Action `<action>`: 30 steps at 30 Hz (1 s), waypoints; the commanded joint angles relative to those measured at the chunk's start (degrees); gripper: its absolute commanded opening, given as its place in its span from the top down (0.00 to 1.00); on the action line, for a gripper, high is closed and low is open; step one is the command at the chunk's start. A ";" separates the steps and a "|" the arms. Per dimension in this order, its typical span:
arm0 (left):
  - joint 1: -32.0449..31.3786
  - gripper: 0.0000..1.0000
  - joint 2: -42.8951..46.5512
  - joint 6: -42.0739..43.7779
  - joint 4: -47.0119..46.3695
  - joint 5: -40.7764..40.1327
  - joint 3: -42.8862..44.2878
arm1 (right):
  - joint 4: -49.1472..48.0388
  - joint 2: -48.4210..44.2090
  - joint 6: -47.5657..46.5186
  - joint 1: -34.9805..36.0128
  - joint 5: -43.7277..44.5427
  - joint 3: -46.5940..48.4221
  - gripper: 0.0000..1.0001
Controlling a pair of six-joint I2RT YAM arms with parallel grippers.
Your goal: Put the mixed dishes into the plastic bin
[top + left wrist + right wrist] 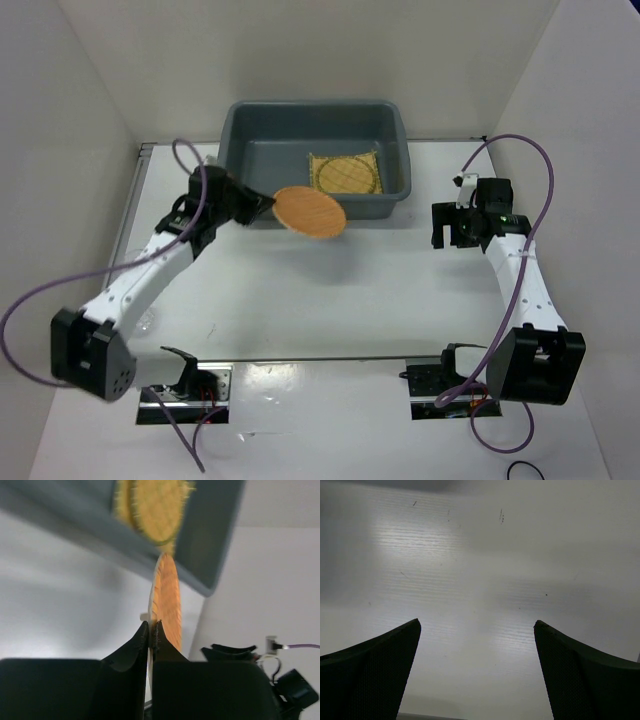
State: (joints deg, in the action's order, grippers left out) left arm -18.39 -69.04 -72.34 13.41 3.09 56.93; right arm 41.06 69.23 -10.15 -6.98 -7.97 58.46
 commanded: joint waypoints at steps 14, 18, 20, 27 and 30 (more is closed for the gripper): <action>0.02 1.00 -57.88 3.06 -2.50 22.04 73.45 | -3.79 -3.31 0.05 -0.84 2.42 -0.80 0.02; 0.63 1.00 -84.89 6.52 20.39 20.90 121.40 | -3.79 -3.31 0.05 -0.84 2.43 -0.80 0.02; 1.16 1.00 -86.16 2.21 12.42 28.20 113.59 | -4.49 -3.31 0.05 -0.84 2.95 -1.41 0.02; 1.17 1.00 -93.29 7.82 22.53 25.38 122.37 | -4.50 -3.31 0.05 -1.37 2.96 -1.42 0.02; 1.17 1.00 -93.91 8.43 23.42 23.98 122.37 | -4.50 -3.31 0.05 -1.37 2.96 -1.42 0.02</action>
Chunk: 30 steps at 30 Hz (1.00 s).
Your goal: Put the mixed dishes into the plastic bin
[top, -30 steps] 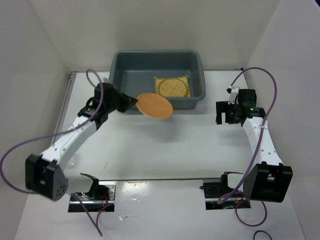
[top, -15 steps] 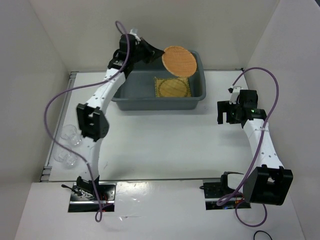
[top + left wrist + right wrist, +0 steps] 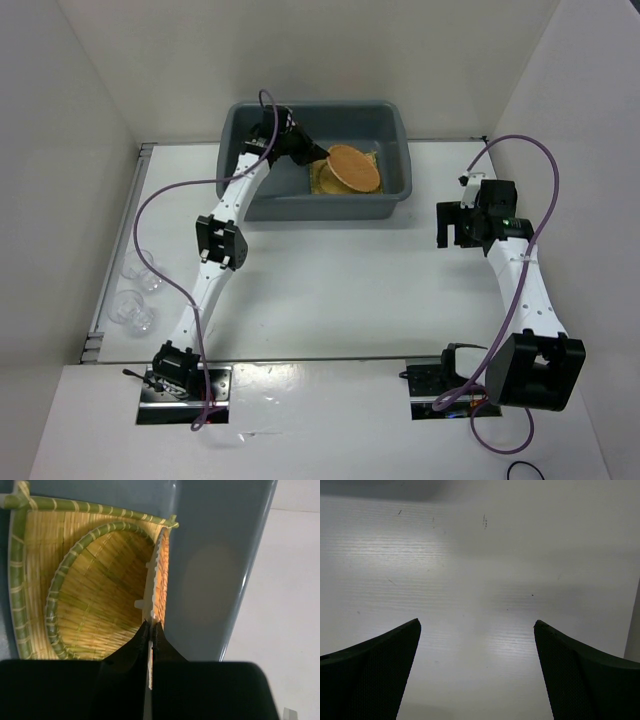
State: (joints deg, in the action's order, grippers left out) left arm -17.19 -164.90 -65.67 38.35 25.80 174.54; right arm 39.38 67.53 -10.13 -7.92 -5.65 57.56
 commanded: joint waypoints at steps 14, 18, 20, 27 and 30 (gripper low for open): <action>0.49 0.86 -2.01 1.25 7.79 4.18 4.76 | -2.81 0.50 0.02 -0.95 0.64 -0.52 0.02; 1.55 0.54 0.98 3.70 11.22 1.89 4.76 | -2.81 0.50 0.02 -0.95 0.64 -0.52 0.02; 2.16 0.44 3.43 5.81 13.84 0.22 4.76 | -2.81 0.50 0.02 -0.95 0.64 -0.52 0.02; 4.53 0.00 16.96 11.78 15.00 -12.68 4.76 | -2.81 0.50 0.02 -0.95 0.64 -0.52 0.02; 5.85 0.00 27.15 18.80 18.24 -26.11 4.76 | -3.33 0.50 0.02 -0.95 0.64 -0.52 0.02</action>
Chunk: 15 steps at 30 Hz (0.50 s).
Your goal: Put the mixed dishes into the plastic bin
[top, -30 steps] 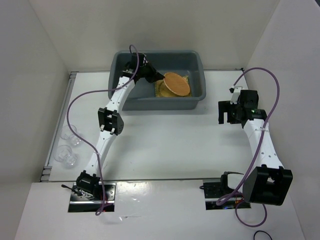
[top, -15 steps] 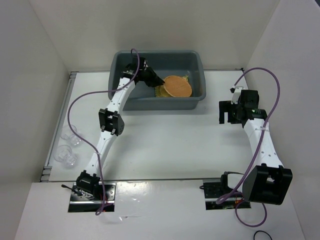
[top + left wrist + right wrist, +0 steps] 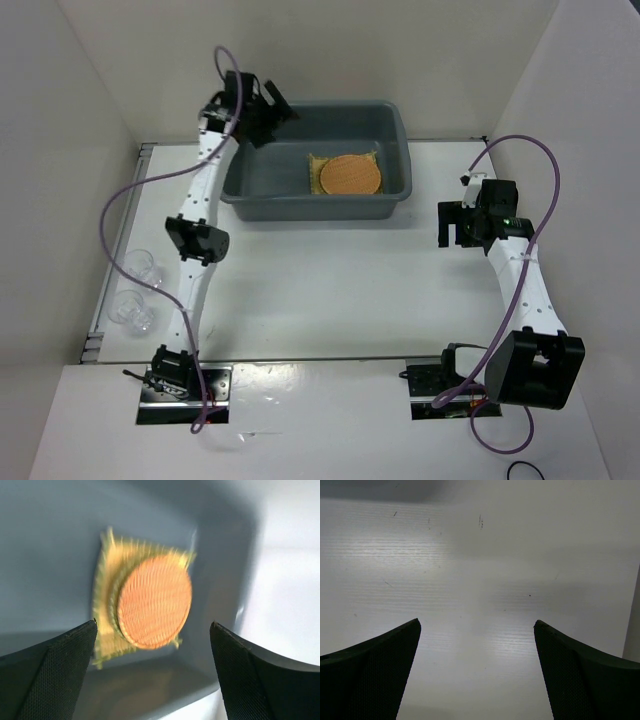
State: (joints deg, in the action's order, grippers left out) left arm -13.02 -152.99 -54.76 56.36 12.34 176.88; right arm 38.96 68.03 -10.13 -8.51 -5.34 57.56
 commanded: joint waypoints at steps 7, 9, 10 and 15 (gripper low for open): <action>14.93 0.00 31.30 20.83 18.44 -24.22 -4.02 | -3.62 1.75 -0.50 -0.36 -0.72 -0.52 0.02; 20.97 0.00 35.28 20.13 18.44 -22.29 -18.11 | -4.50 2.37 -0.50 -0.36 -0.72 -1.05 0.02; 22.49 0.00 37.91 19.61 18.44 -21.23 -20.67 | -4.51 2.98 -0.50 -0.36 -0.72 -1.05 0.02; 28.03 0.00 40.75 15.06 18.44 -21.83 -35.22 | -6.53 3.60 -0.50 -0.36 -1.95 -1.66 0.02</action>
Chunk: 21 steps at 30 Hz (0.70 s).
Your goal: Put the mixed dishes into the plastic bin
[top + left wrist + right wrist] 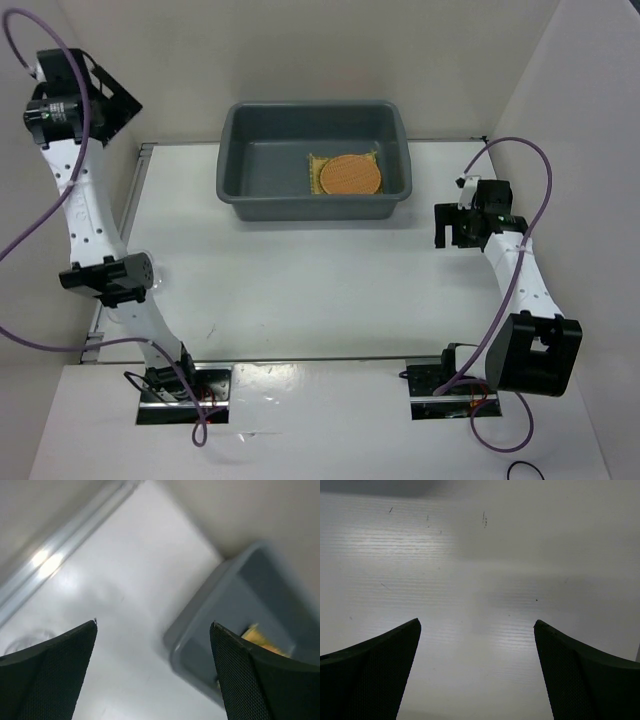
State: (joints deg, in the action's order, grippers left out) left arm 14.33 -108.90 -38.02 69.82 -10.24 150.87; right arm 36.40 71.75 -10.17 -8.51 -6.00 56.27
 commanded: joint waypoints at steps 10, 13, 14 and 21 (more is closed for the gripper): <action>8.35 0.00 18.03 -5.41 -22.35 6.98 -64.99 | 2.70 -0.64 -1.87 -0.36 2.12 3.84 0.03; 8.87 0.00 17.50 -3.30 -23.50 6.99 -68.42 | 3.94 -0.64 -1.87 -0.36 12.21 3.85 0.03; 9.48 0.00 17.50 -3.29 -24.20 6.99 -69.21 | 4.46 -0.64 -1.87 -0.36 14.68 3.85 0.03; 10.02 0.00 18.02 -2.59 -29.12 10.06 -76.94 | 4.47 -1.43 -1.70 -0.36 16.63 3.85 0.03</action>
State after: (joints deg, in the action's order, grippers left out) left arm 23.88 -91.31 -41.93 44.36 -2.63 76.47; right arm 40.07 71.77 -11.86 -8.54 7.99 57.76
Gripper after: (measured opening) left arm 0.995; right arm 0.972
